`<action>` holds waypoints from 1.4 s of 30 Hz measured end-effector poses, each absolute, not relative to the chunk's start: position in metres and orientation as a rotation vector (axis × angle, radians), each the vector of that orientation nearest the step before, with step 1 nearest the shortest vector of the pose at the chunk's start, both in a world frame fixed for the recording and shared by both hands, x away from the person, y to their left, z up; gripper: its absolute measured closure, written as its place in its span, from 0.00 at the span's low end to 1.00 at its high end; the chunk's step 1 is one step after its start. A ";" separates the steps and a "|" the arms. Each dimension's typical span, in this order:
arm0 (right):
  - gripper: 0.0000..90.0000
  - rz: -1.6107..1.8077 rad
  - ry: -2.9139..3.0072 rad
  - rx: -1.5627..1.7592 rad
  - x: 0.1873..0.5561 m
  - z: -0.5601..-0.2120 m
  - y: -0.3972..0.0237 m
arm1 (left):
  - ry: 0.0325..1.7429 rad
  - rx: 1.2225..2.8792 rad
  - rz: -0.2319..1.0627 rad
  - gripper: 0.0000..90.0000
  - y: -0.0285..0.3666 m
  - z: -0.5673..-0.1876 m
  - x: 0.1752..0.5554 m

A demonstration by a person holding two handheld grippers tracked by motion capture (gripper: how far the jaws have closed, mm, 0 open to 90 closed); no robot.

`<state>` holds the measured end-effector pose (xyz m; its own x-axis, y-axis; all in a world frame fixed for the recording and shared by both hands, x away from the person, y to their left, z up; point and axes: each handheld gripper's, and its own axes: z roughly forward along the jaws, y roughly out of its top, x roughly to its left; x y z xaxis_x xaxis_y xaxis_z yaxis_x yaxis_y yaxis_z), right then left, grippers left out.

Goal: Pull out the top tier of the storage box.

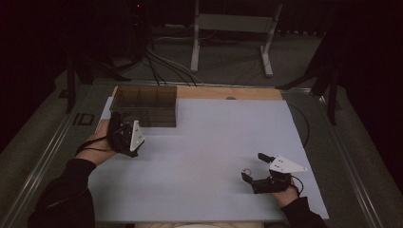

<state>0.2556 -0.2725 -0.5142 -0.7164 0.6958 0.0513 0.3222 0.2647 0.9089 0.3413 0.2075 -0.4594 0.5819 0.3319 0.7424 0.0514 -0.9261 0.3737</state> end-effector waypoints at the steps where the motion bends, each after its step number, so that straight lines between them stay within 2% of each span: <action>1: 0.03 1.440 2.180 0.930 0.256 -0.514 -0.273 | 0.313 2.508 1.294 0.00 0.206 -0.461 0.342; 4: 0.03 1.436 2.184 0.933 0.256 -0.515 -0.273 | 0.312 2.537 1.294 0.00 0.204 -0.462 0.344; 8: 0.03 1.443 2.178 0.930 0.256 -0.514 -0.273 | 0.333 2.575 1.333 0.00 0.199 -0.466 0.348; 10: 0.03 1.439 2.182 0.931 0.256 -0.514 -0.273 | 0.365 2.590 1.405 0.00 0.196 -0.471 0.351; 14: 0.03 1.440 2.182 0.932 0.256 -0.514 -0.273 | 0.371 2.669 1.414 0.00 0.192 -0.477 0.356; 19: 0.03 1.444 2.178 0.930 0.256 -0.514 -0.273 | 0.319 2.696 1.489 0.03 0.188 -0.484 0.358; 23: 0.03 1.446 2.178 0.931 0.256 -0.514 -0.273 | 0.252 2.677 1.610 0.06 0.183 -0.494 0.359; 27: 0.03 1.441 2.184 0.931 0.256 -0.514 -0.273 | 0.204 2.690 1.643 0.08 0.182 -0.497 0.359; 28: 0.03 1.446 2.179 0.931 0.255 -0.514 -0.274 | 0.152 2.691 1.687 0.10 0.180 -0.502 0.360; 33: 0.03 1.448 2.179 0.931 0.255 -0.514 -0.274 | 0.105 2.671 1.760 0.22 0.181 -0.507 0.363; 37: 0.03 1.449 2.179 0.931 0.256 -0.514 -0.274 | 0.085 2.654 1.785 0.29 0.182 -0.508 0.365; 38: 0.03 1.449 2.179 0.932 0.255 -0.514 -0.274 | 0.067 2.644 1.813 0.34 0.182 -0.510 0.366; 42: 0.03 1.453 2.178 0.933 0.256 -0.514 -0.274 | 0.048 2.626 1.845 0.43 0.181 -0.512 0.369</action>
